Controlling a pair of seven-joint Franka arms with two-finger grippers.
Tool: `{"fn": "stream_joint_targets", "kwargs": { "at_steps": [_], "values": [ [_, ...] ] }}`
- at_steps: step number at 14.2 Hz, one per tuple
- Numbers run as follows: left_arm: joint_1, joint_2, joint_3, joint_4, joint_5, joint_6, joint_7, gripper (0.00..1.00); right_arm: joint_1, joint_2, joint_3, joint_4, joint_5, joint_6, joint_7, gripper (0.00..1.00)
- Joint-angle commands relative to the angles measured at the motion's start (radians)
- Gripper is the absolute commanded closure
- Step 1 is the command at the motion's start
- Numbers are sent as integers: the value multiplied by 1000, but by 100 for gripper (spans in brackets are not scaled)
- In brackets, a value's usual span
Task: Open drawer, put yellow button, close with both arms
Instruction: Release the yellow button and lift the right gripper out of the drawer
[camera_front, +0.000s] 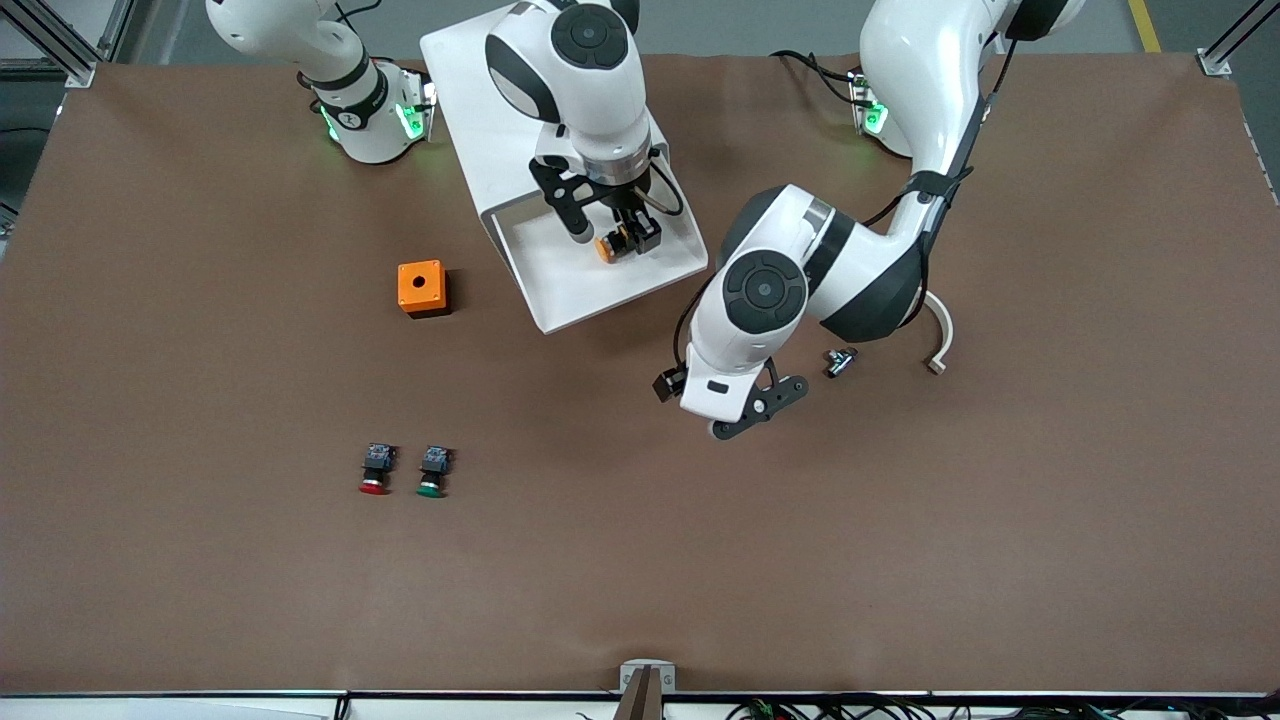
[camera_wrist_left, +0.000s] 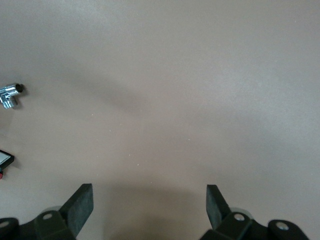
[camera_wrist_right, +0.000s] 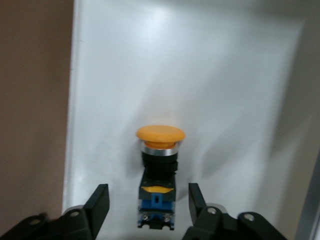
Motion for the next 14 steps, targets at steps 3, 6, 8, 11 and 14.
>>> {"fn": "stream_joint_targets", "kwargs": {
  "at_steps": [3,6,8,11,14],
  "values": [
    [-44,-16,9,-49,24,18,-16,1,-167,2,-4,196,5,-275,-451,0],
    [-69,-23,7,-77,23,18,-16,1,-366,-32,-6,219,6,-412,-914,0],
    [-86,-30,-3,-81,21,18,-16,1,-497,-61,-6,221,5,-468,-1167,0],
    [-90,-37,-39,-80,9,18,-18,1,-695,-76,-9,248,-8,-550,-1496,0],
    [-90,-40,-85,-80,6,18,-67,1,-856,-76,-7,274,-15,-573,-1737,0]
  ]
}}
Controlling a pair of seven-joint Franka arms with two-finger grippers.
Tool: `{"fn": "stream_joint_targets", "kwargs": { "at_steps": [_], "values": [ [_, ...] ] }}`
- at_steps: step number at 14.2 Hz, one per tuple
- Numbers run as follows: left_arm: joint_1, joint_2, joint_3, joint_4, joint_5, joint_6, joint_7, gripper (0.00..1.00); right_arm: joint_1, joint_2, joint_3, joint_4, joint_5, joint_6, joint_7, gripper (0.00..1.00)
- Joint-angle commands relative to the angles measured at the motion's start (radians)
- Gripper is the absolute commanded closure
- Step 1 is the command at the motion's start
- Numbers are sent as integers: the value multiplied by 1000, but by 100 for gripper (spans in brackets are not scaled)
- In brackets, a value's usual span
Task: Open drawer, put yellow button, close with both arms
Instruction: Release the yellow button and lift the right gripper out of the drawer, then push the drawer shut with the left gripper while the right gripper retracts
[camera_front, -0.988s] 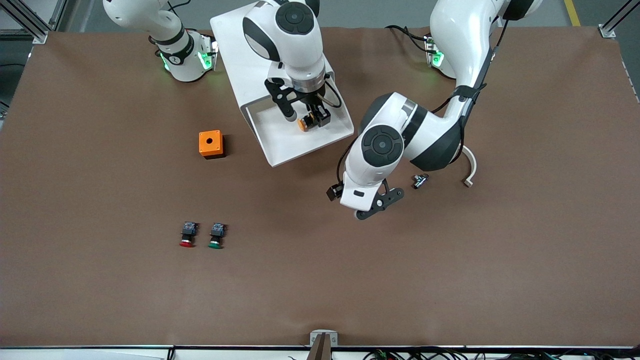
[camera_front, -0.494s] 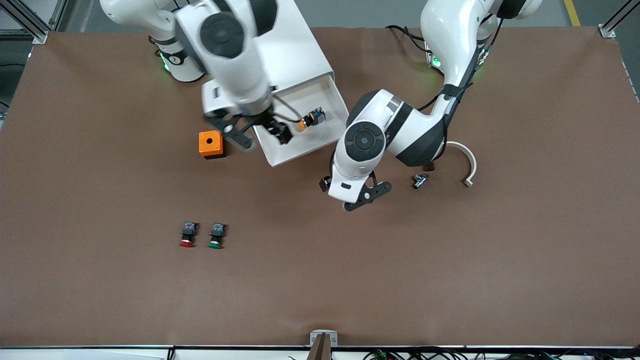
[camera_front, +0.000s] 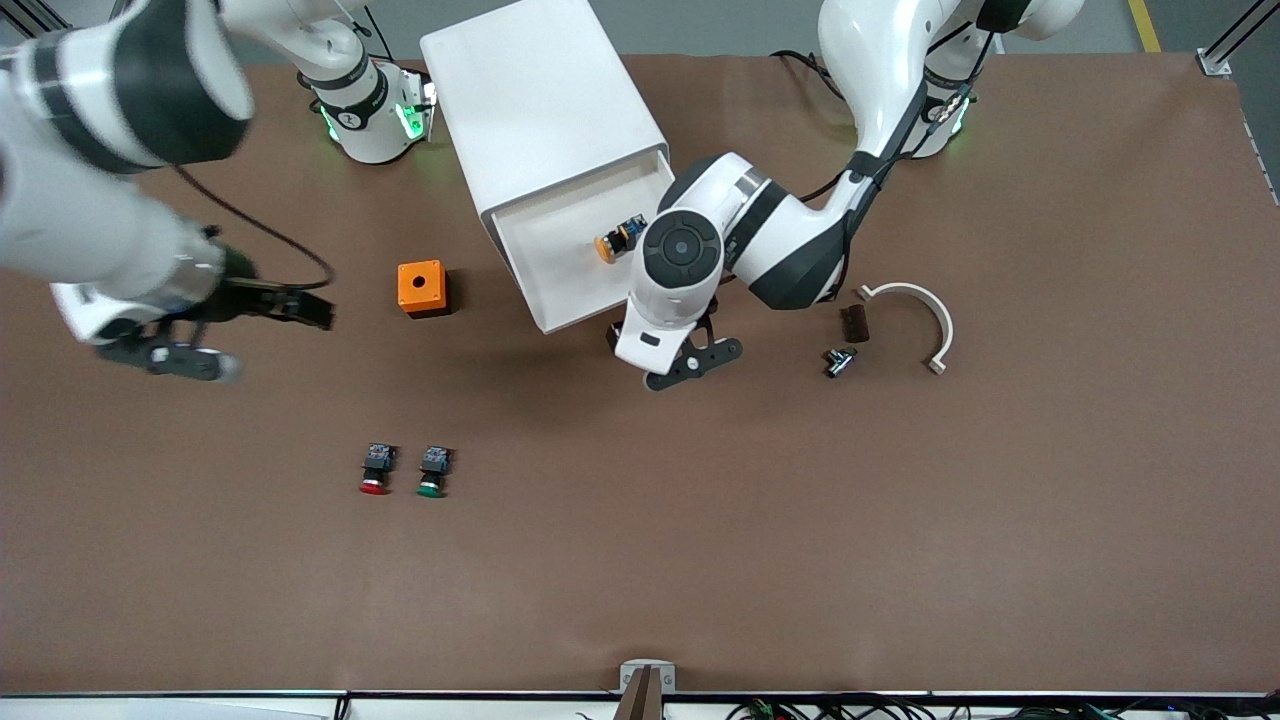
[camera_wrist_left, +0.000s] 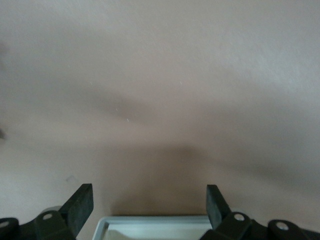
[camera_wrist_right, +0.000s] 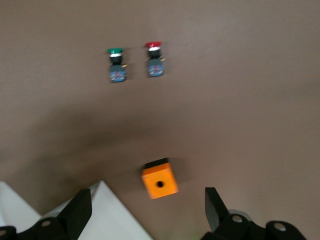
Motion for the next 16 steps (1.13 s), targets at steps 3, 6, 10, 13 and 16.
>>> {"fn": "stream_joint_targets", "kwargs": {
  "at_steps": [3,6,10,13,16],
  "values": [
    [-10,-29,-60,-32,6,8,-102,1,-160,-9,25,27,-68,-53,-211,0],
    [-11,-27,-100,-32,6,8,-160,1,-183,-5,28,61,-120,-84,-219,0],
    [-24,-22,-138,-32,-28,1,-211,1,-188,3,28,59,-123,-84,-219,0],
    [-51,-18,-141,-34,-84,-26,-261,1,-217,9,29,91,-113,-81,-228,0],
    [-74,-16,-141,-49,-126,-31,-278,1,-216,7,31,133,-113,-84,-227,0]
  ]
}}
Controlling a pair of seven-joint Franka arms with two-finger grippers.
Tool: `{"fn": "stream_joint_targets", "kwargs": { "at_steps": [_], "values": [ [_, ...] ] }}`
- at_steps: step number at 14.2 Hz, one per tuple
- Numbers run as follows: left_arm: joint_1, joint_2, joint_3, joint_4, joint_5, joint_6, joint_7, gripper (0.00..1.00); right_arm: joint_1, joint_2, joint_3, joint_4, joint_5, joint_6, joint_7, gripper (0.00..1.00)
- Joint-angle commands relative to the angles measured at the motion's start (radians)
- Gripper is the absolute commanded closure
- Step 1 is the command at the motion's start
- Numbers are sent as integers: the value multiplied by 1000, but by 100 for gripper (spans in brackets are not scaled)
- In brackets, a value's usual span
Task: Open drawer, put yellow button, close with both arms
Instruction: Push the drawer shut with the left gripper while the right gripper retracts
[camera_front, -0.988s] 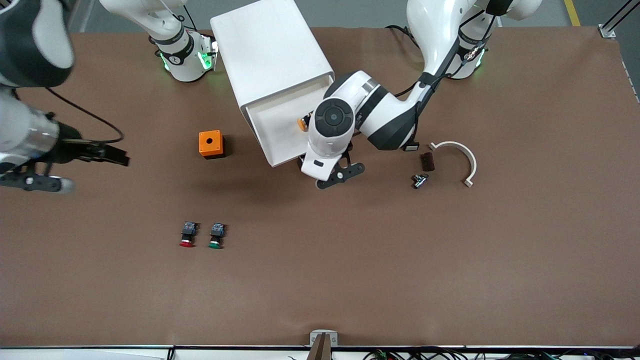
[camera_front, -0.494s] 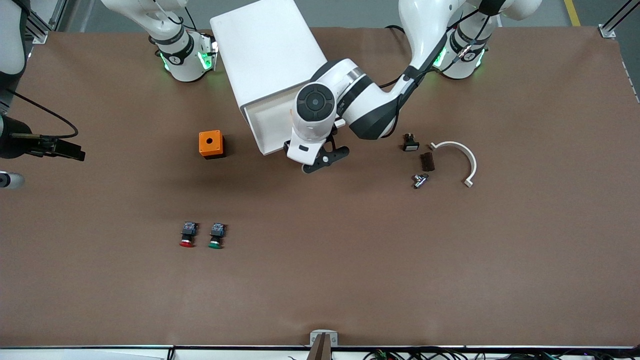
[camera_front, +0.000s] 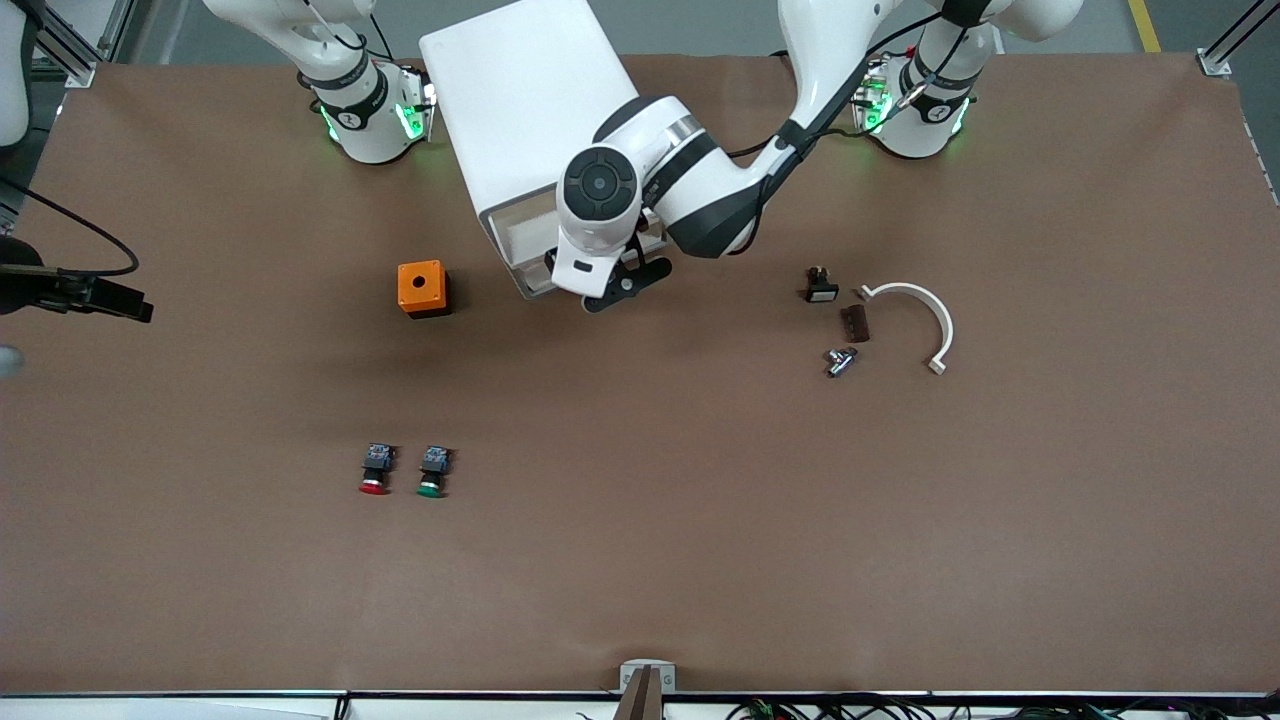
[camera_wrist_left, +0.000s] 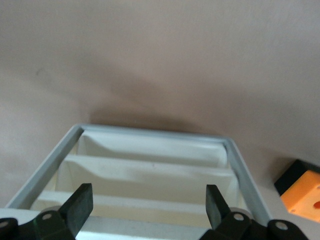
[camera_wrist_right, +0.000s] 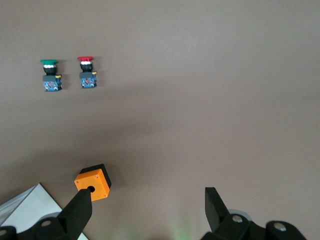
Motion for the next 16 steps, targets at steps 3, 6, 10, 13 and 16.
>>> {"fn": "stream_joint_targets", "kwargs": {
  "at_steps": [3,6,10,13,16],
  "values": [
    [-28,-15,-2,-39,-89,-8,-48,1,-16,-5,27,51,1,-57,-7,0],
    [-29,-13,-2,-50,-170,-5,-57,1,-15,-45,30,47,5,-131,-4,0],
    [-29,-12,-2,-53,-203,-2,-54,1,-15,-111,28,36,24,-149,-5,0],
    [-23,-13,-1,-54,-195,1,-40,1,-21,-151,25,-17,50,-140,-11,0],
    [3,-28,18,-44,-184,-5,-43,0,-10,-252,27,-146,48,-49,-11,0]
  ]
}}
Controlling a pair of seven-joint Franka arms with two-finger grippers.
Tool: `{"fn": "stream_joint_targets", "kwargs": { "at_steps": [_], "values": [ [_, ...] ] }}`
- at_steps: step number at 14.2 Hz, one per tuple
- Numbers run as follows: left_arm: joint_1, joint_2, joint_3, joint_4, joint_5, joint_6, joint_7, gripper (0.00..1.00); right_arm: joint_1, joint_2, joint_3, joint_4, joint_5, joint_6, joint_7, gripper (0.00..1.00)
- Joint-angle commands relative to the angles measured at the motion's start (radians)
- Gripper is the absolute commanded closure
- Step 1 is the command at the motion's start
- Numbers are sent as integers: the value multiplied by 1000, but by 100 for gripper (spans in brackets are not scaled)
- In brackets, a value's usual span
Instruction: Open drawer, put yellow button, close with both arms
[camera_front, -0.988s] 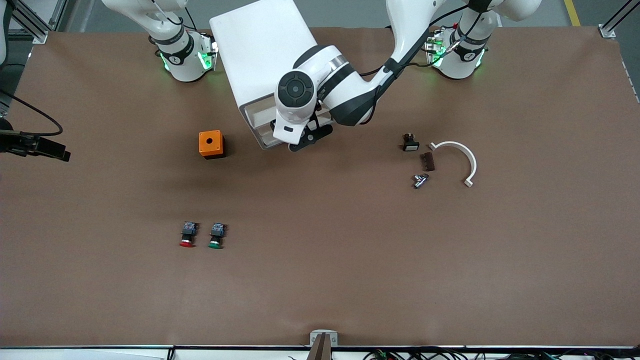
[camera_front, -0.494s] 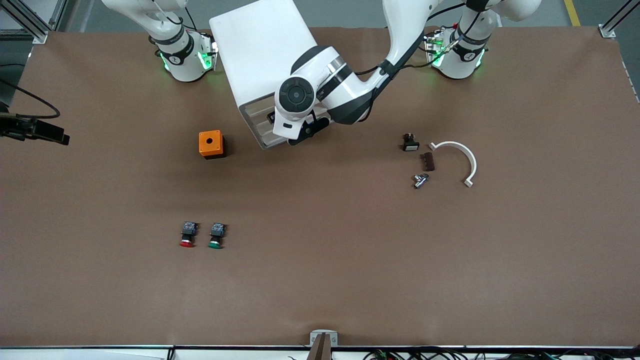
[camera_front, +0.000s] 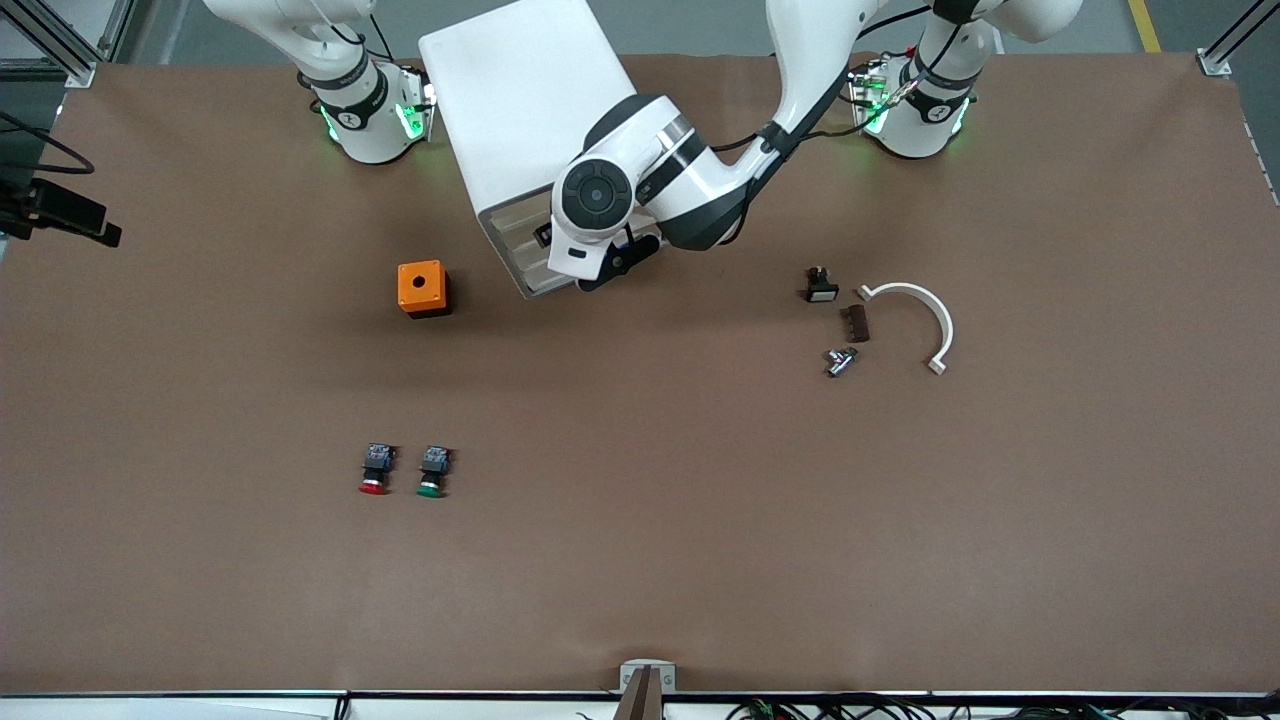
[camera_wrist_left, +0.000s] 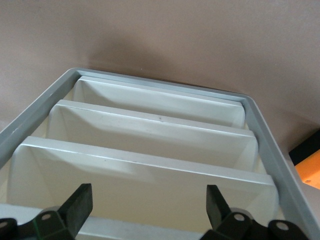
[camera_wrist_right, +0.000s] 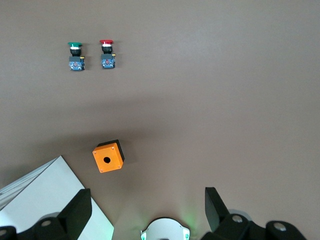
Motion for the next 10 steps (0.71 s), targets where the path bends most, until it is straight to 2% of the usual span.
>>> {"fn": "stream_joint_targets", "kwargs": {
  "at_steps": [1,3,5,7,10],
  "values": [
    [35,-30,24,2,17,-3,-16,0,-8,-147,11,-192,14,115,-10,0],
    [65,-53,51,36,137,-3,-12,0,-8,-177,11,-229,14,145,-12,0],
    [154,-94,56,47,160,-7,36,0,-8,-175,14,-228,12,148,-10,0],
    [257,-198,59,42,179,-9,138,1,-6,-174,14,-226,9,154,-12,0],
    [366,-298,57,39,241,-137,317,1,-3,-171,14,-226,-6,178,-32,0]
  ]
}}
